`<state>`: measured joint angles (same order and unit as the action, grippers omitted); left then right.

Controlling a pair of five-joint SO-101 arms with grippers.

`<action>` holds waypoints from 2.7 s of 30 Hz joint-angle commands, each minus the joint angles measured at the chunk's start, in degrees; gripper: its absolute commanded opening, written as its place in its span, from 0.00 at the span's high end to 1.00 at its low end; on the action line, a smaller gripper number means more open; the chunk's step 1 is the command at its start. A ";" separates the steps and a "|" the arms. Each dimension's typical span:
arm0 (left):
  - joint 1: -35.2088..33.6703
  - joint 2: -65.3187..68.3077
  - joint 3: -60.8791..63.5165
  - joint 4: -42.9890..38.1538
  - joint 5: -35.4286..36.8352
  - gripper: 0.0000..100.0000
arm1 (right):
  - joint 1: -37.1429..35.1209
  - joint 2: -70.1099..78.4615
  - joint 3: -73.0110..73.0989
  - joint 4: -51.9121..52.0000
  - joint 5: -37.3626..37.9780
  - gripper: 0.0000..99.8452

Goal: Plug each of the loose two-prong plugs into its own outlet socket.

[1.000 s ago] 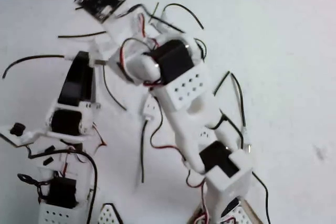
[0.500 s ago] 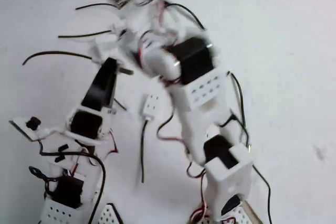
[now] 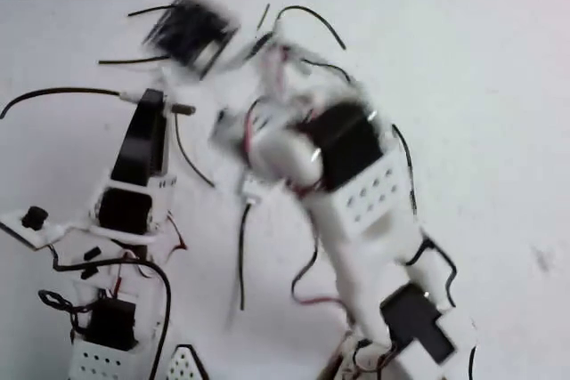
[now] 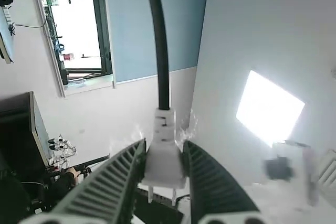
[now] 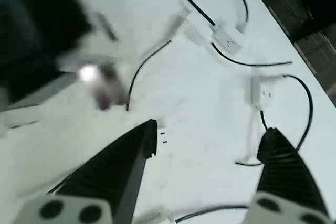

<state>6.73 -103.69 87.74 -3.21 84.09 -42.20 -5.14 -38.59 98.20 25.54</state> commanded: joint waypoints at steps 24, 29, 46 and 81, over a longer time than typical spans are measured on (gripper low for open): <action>4.79 -0.57 1.76 -0.79 -0.88 0.97 | 5.14 26.33 -40.26 -0.84 0.09 0.69; 4.44 -0.57 1.76 -0.79 -0.88 0.97 | 5.85 22.20 -39.12 0.31 0.26 0.69; 4.35 -0.57 1.76 -0.70 -0.88 0.97 | -1.27 -1.89 -1.32 -3.12 4.92 0.69; 19.91 -0.66 6.15 -1.05 -10.29 0.97 | 5.76 3.38 -11.16 0.40 7.47 0.69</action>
<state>22.37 -104.48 92.84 -4.18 74.24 -37.98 -0.92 -44.40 98.90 31.78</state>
